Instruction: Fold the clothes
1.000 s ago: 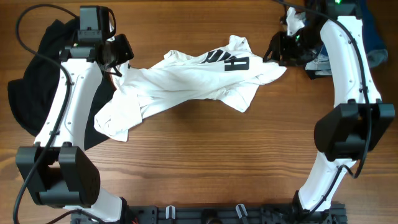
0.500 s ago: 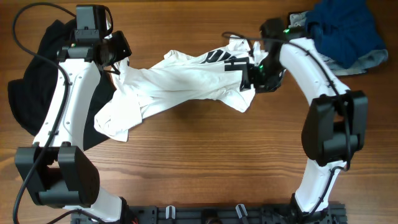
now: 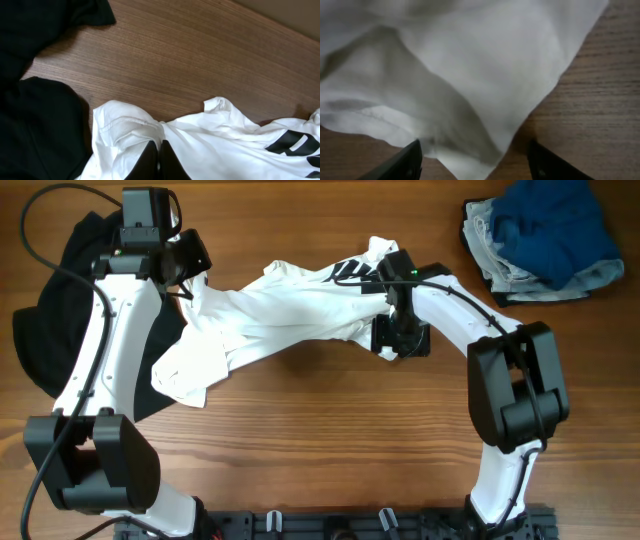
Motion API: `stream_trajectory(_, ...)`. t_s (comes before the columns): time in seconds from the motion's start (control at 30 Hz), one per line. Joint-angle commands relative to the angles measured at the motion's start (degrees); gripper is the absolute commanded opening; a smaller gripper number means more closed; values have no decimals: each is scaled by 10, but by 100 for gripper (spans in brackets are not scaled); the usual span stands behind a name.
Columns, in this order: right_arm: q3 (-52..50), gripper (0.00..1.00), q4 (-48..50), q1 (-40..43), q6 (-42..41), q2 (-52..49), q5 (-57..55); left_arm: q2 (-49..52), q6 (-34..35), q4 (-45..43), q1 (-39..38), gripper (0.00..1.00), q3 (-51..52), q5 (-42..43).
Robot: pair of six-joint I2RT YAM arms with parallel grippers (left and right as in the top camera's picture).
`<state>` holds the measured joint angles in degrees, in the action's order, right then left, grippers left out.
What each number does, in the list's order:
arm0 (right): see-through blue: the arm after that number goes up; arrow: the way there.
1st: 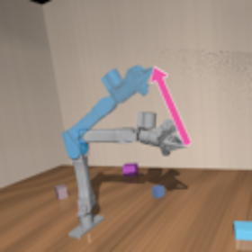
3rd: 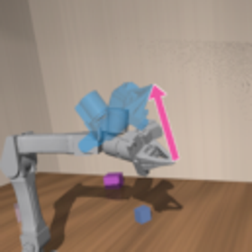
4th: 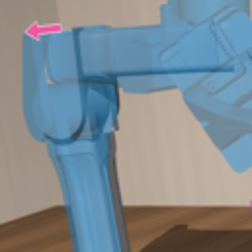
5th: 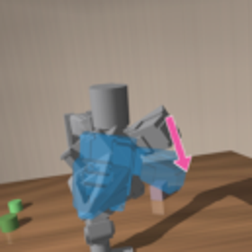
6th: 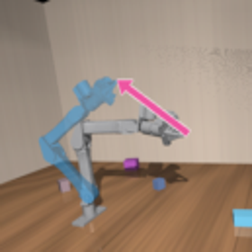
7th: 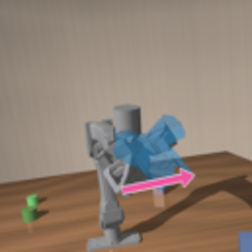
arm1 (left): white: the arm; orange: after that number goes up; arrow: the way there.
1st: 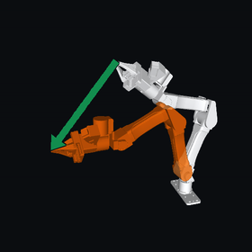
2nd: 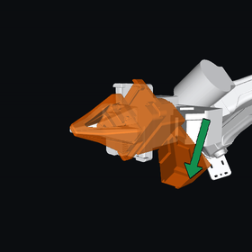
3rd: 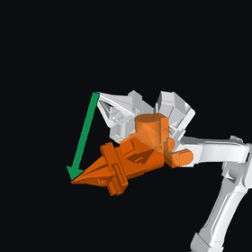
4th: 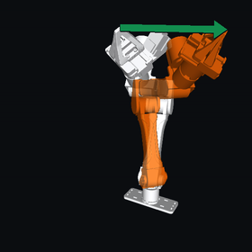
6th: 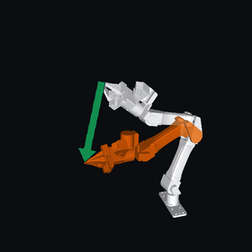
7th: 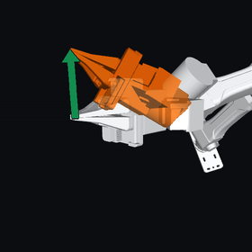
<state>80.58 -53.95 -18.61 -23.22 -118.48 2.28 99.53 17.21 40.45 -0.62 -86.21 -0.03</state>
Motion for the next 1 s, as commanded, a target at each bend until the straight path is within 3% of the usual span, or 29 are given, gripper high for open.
stream_trajectory(0.0,-14,68,29,0,-23,4,-18,-7,-5,-4,2,4,-3,7)
stream_trajectory(0.23,-15,60,76,0,-24,-4,0,-7,-5,-3,2,4,-3,7)
stream_trajectory(0.5,-38,4,73,0,-30,-6,4,-7,-5,-1,2,4,-3,7)
stream_trajectory(0.73,-39,4,64,14,-35,25,12,-14,-5,-2,2,4,-3,6)
stream_trajectory(0.97,-15,4,43,94,9,208,23,-96,-21,-4,2,4,-14,6)
